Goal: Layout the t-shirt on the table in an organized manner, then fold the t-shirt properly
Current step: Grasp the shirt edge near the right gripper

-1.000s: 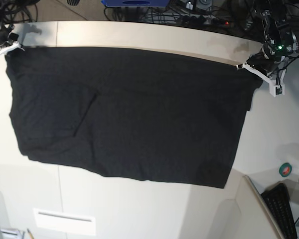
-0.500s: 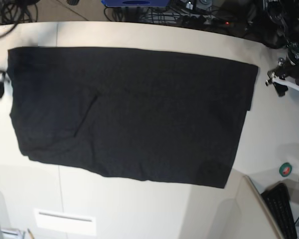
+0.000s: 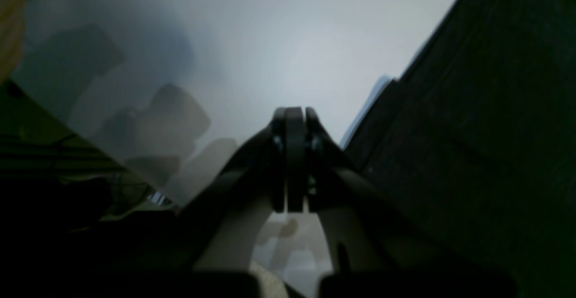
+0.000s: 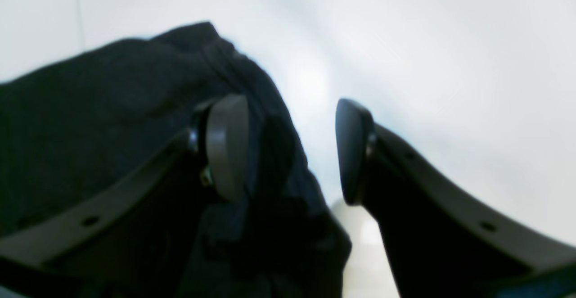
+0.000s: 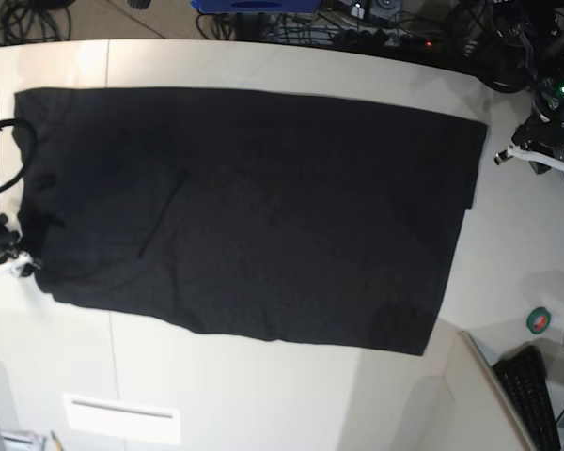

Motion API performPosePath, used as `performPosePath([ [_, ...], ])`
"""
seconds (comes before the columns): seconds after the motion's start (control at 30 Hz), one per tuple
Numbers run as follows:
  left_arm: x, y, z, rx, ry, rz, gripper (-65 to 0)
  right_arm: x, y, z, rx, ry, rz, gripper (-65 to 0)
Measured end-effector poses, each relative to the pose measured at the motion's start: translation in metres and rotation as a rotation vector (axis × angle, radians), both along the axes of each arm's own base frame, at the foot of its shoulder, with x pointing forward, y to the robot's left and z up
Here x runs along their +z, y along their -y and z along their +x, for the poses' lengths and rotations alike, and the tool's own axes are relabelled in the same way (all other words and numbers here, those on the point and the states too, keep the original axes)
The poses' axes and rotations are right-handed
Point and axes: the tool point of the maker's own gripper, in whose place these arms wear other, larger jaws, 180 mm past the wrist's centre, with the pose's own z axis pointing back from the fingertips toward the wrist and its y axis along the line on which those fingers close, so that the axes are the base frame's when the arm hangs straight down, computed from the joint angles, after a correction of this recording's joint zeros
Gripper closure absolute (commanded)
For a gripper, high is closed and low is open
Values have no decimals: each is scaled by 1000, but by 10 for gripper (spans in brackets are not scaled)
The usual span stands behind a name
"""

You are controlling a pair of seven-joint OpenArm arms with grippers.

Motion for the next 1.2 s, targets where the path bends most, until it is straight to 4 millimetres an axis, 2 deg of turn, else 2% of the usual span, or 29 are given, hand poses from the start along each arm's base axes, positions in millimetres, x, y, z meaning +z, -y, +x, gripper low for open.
performPosePath([
  [0.13, 1, 0, 2, -2, 7, -3, 0, -14, 14, -21, -32, -54, -77, -302],
  [0.2, 1, 0, 1, -1, 4, 0, 0, -22, 13, -30, -28, -63, -82, -297],
  [0.33, 1, 2, 3, 0, 9, -6, 0, -26, 7, -33, -31, -54, -76, -275],
  [0.47, 1, 2, 3, -1, 9, -6, 0, -26, 4, -31, -31, -46, -73, -132],
  [0.53, 1, 1, 3, -1, 9, -5, 0, -25, -3, -28, -10, -47, -67, -53],
  [0.6, 0, 2, 2, 0, 8, -5, 0, -25, -10, -24, 4, -35, -62, 0],
  [0.7, 1, 1, 2, 1, 7, -4, 0, -24, -12, -23, 12, -33, -58, 0],
  [0.8, 3, -9, -5, 38, 13, 1, 0, -23, -13, -21, 16, -30, -61, 0],
  [0.97, 7, -21, -14, 76, 13, 18, 0, -16, 4, -18, -59, -35, -138, 0],
  [1.13, 7, -21, -14, 74, 13, 18, 0, -7, 4, -10, -55, 1, -156, -309],
  [1.2, 7, -21, -14, 75, 12, 17, 0, -7, -1, -9, -46, 10, -151, -369],
])
